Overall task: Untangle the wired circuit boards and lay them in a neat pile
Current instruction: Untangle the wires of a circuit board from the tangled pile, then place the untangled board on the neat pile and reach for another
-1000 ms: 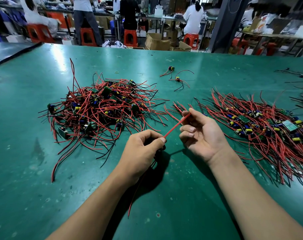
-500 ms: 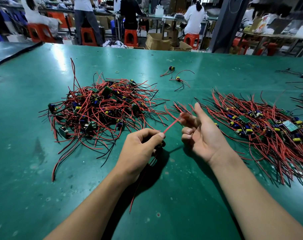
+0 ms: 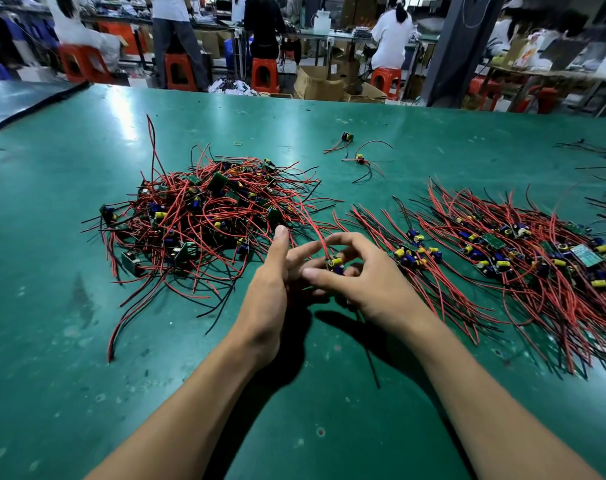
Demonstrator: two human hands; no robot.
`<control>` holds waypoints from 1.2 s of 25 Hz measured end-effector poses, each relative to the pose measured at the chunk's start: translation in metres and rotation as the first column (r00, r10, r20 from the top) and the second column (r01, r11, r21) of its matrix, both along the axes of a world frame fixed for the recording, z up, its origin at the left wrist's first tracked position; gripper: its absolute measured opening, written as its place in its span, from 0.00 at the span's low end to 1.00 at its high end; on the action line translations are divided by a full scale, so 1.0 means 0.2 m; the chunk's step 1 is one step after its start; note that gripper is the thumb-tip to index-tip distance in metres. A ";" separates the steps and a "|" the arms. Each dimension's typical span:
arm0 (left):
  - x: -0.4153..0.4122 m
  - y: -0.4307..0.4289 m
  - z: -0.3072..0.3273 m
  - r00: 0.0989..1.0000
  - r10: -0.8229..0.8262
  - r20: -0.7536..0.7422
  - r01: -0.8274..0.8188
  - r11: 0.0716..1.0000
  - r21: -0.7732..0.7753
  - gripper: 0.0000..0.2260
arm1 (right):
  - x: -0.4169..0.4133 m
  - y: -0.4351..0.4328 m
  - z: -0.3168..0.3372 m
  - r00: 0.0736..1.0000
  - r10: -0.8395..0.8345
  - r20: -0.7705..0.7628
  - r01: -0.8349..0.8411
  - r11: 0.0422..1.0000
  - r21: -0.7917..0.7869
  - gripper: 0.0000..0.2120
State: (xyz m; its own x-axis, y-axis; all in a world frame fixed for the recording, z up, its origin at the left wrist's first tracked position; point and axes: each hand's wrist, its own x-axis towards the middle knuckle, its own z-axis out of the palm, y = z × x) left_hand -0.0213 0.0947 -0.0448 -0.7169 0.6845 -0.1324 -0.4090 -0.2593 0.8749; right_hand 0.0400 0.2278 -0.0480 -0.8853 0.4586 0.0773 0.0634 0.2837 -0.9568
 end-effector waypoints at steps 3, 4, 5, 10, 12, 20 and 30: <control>0.01 0.02 0.00 0.998 0.062 0.001 -0.062 0.998 -0.018 0.26 | -0.01 0.02 -0.02 0.989 -0.135 -0.058 0.144 0.963 0.228 0.16; 0.01 0.03 0.00 0.991 0.121 -0.049 -0.124 0.991 -0.055 0.20 | -0.01 0.03 -0.01 0.979 -0.187 -0.083 0.202 0.948 0.246 0.11; 0.02 0.03 -0.01 0.970 0.196 -0.146 -0.212 0.972 -0.105 0.14 | -0.01 0.04 -0.01 0.963 -0.248 -0.105 0.268 0.926 0.268 0.07; -0.01 -0.02 -0.05 0.637 0.295 -0.712 -0.621 0.744 -0.247 0.05 | 0.03 0.13 0.01 0.818 -0.554 -0.158 0.553 0.680 0.481 0.08; -0.05 -0.04 -0.05 0.617 0.314 -0.722 -0.678 0.678 -0.284 0.09 | 0.04 0.15 0.01 0.768 -0.629 -0.120 0.554 0.558 0.618 0.12; -0.10 -0.08 -0.04 0.554 0.499 -0.667 -0.797 0.549 -0.251 0.13 | 0.00 0.04 0.00 0.992 -0.107 -0.060 0.120 0.744 0.658 0.07; -0.07 -0.07 -0.04 0.524 0.294 -0.799 -0.756 0.593 -0.277 0.11 | -0.01 0.06 -0.07 0.962 -0.271 -0.021 0.230 0.773 0.592 0.05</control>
